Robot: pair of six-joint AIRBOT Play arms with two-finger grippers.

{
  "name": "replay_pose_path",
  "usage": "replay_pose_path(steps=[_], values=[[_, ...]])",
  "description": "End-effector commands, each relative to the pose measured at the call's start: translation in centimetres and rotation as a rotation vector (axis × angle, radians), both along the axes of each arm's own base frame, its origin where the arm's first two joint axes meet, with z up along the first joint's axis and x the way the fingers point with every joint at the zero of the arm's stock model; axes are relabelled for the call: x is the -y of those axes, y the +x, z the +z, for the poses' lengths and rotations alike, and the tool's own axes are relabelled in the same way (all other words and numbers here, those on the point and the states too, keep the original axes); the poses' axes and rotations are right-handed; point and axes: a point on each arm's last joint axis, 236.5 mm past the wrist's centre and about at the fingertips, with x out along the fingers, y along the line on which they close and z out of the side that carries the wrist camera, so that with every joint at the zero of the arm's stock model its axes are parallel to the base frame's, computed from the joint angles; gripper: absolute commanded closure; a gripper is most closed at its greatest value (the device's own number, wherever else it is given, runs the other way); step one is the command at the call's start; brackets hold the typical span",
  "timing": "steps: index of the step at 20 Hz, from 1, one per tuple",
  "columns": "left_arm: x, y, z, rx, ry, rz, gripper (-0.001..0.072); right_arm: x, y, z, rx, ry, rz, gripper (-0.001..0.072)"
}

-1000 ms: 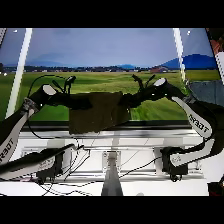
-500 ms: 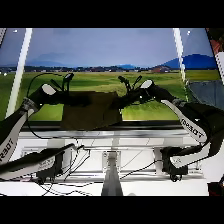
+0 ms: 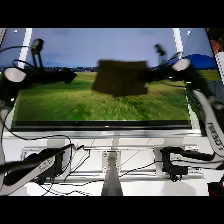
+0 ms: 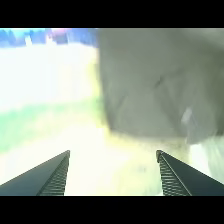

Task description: Fold the clothes and pants, and hang the long-sleeved shirts on hangers.

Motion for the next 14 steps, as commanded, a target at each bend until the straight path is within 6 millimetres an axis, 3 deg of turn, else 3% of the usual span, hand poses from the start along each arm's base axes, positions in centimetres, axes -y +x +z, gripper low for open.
replay_pose_path(steps=[1, 4, 7, 10, 12, 13, 14], values=[[-0.8, -0.6, 5.0, 0.128, 0.004, 0.02, 0.0089, 14.3, 0.2, 6.0, 0.104, -0.124, -0.351, 0.0669], [-0.7, -1.1, 6.4, 0.165, 0.004, 0.02, 0.0089, 26.1, -3.7, 10.7, 0.181, -0.225, -0.646, 0.0669], [-0.7, -1.2, 6.4, 0.164, 0.004, 0.019, 0.009, 35.1, -10.6, 12.5, 0.158, -0.335, -0.887, 0.0669], [-0.7, -1.2, 6.4, 0.164, 0.004, 0.019, 0.0089, 41.2, -19.7, 10.9, -0.02, -0.406, -1.108, 0.0669], [-0.7, -1.2, 6.4, 0.164, 0.004, 0.019, 0.0089, 42.4, -25.3, 8.5, -0.189, -0.334, -1.271, 0.0667], [-0.7, -1.1, 6.4, 0.164, 0.003, 0.019, 0.0089, 42.4, -27.0, 7.4, -0.241, -0.295, -1.31, 0.0511], [-0.7, -1.1, 6.4, 0.164, 0.003, 0.019, 0.009, 42.1, -28.0, 6.5, -0.281, -0.262, -1.33, 0.009]])
